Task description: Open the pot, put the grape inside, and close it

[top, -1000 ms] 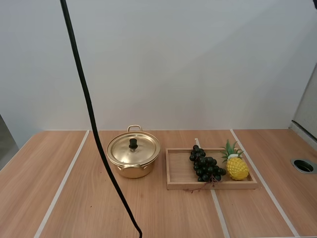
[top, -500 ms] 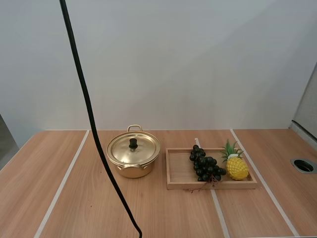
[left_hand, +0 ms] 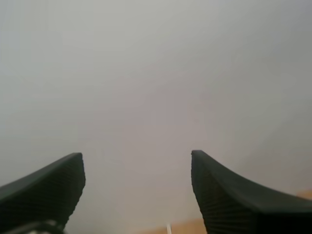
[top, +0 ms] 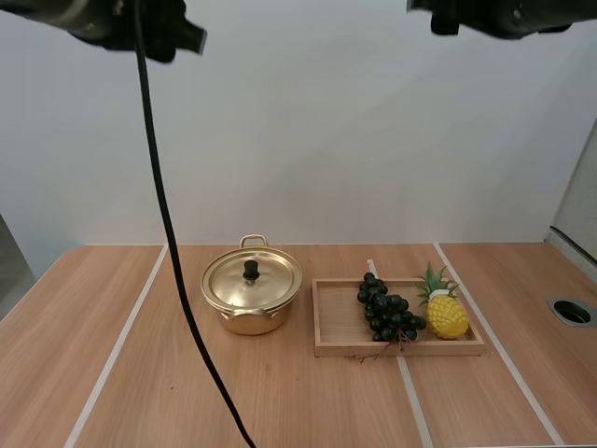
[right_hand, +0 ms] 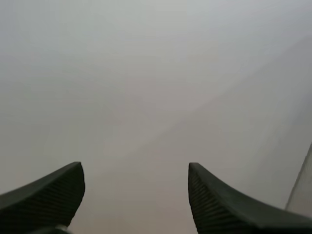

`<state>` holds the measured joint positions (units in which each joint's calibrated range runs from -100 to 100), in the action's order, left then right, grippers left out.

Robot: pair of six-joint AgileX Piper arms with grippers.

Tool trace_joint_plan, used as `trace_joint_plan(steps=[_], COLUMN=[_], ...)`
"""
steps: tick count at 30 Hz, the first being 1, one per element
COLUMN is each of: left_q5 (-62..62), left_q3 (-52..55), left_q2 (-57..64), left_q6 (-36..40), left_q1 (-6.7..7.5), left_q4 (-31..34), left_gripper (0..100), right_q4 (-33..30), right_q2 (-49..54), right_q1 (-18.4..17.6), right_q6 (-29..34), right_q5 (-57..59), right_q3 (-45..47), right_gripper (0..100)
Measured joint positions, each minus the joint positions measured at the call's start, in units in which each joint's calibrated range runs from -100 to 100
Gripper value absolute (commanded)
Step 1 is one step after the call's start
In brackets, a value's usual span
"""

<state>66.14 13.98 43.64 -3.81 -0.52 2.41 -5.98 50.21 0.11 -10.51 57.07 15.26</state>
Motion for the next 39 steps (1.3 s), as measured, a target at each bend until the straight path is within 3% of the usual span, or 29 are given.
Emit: trace_joint_plan(steps=[8,13,19,25,39], left_q5=[20.8,31.1,33.3,33.7,33.8], left_q3=[0.0,0.0,1.1,2.5,2.6], left_q2=[-6.9,-9.5,-13.2,-19.3,-34.0], left_q6=[-8.5,-14.1,-21.6,-26.8,-35.7], left_q1=[0.00,0.00,0.00,0.00,0.00], left_q4=[-5.4,-9.1,-13.7,-14.2,-15.6], left_gripper=[100,100,100,100,100], right_q4=[10.2,11.3,11.4,12.2,13.2], right_q2=[-1.9,-1.8,-1.7,-1.7,-1.6], right_q1=[0.0,0.0,0.0,0.0,0.0], right_q6=[-14.5,-18.3,-23.4,-27.4,-28.4], right_q5=[22.3,32.0,40.9,42.9,42.9], right_q3=[0.0,0.0,2.0,5.6,6.3], right_gripper=[100,100,100,100,100])
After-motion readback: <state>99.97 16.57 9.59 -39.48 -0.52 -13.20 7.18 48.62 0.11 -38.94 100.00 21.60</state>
